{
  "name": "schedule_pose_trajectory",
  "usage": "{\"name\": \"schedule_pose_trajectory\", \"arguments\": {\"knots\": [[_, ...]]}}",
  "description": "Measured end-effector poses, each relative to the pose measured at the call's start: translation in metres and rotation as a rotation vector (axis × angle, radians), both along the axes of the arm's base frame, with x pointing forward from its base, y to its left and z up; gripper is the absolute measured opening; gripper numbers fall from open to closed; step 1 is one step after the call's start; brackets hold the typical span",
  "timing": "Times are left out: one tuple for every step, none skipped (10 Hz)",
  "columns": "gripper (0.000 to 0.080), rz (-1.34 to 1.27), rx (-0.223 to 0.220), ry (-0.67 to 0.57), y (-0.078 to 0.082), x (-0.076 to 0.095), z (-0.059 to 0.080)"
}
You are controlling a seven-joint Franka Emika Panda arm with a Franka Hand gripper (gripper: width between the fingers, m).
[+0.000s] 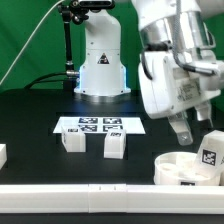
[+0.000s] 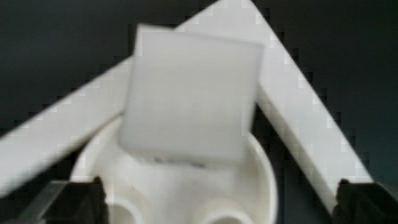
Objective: Assemble stool
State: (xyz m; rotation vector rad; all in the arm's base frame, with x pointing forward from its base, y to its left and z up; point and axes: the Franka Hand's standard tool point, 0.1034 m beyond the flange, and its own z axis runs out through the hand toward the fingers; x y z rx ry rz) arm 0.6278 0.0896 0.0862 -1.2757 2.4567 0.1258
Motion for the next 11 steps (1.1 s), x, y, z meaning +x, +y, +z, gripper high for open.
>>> {"name": "schedule_pose_trajectory", "arguments": {"knots": [[0.0647,0.055,-0.021,-0.022,-0.015,0.000,0.007],[0.0647,0.106,-0.037,-0.031,-0.030,0.001,0.009],[0.0647,0.100,-0.044,-0.027,-0.047,0.006,0.011],[0.0649,0.091,-0.051,-0.029,-0.053,0.008,0.009],[0.0649,0.099,-0.049,-0.027,-0.047,0.007,0.008],[0.0649,0.099,-0.050,-0.027,-0.048,0.007,0.008],[0.0649,0.098,-0.050,-0.026,-0.048,0.007,0.008],[0.0649,0.099,-0.050,-0.026,-0.048,0.006,0.008],[0.0649,0.099,-0.050,-0.026,-0.048,0.006,0.008],[0.0649,0.167,-0.069,-0.035,-0.049,0.005,0.007],[0.0649,0.288,-0.103,-0.041,-0.053,0.003,0.004]]}}
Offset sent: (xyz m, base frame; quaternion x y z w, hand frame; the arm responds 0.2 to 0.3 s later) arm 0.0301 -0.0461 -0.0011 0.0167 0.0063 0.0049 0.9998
